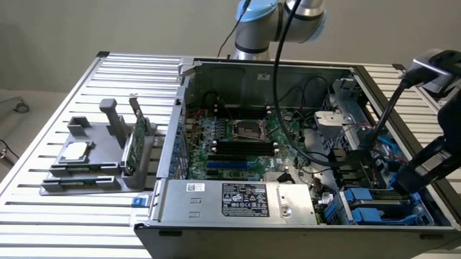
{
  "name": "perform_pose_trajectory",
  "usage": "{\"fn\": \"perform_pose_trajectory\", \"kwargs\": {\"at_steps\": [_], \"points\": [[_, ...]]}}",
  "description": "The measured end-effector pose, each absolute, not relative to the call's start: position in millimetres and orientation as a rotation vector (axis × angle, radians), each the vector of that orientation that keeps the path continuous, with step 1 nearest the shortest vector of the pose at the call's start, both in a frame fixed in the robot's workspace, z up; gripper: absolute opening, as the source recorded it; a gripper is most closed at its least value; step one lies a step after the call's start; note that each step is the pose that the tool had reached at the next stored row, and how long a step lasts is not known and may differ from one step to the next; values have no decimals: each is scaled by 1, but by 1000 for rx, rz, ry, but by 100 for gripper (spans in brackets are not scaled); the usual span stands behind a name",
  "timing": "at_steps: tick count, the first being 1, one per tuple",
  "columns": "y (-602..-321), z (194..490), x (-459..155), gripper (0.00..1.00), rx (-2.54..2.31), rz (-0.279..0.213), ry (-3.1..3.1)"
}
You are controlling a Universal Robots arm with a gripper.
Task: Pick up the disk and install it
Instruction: 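Insert the first disk wire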
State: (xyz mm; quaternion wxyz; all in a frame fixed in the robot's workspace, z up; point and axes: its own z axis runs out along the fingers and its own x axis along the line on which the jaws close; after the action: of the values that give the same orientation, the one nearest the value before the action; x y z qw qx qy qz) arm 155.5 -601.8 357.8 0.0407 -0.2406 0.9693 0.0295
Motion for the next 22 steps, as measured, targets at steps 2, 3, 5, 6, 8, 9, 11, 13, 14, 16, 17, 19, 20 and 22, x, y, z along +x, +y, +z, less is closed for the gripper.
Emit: {"fn": "perform_pose_trajectory", "kwargs": {"at_steps": [2, 3, 5, 6, 8, 9, 11, 13, 14, 16, 17, 19, 20, 22], "points": [[-602, 358, 155, 43, -686, 88, 2980], [-602, 358, 155, 43, -660, 87, 2985], [-602, 358, 155, 43, -608, 85, 2996], [-602, 358, 155, 43, -582, 84, 3000], [-602, 358, 155, 43, -531, 81, 3009], [-602, 358, 155, 43, -505, 80, 3013], [-602, 358, 155, 43, -451, 78, 3021], [-602, 358, 155, 43, -400, 76, 3027], [-602, 358, 155, 43, -375, 75, 3030], [-602, 358, 155, 43, -323, 72, 3035], [-602, 358, 155, 43, -298, 71, 3037], [-602, 358, 155, 43, -247, 69, 3041], [-602, 358, 155, 43, -220, 67, 3043], [-602, 358, 155, 43, -168, 65, 3045]]}}
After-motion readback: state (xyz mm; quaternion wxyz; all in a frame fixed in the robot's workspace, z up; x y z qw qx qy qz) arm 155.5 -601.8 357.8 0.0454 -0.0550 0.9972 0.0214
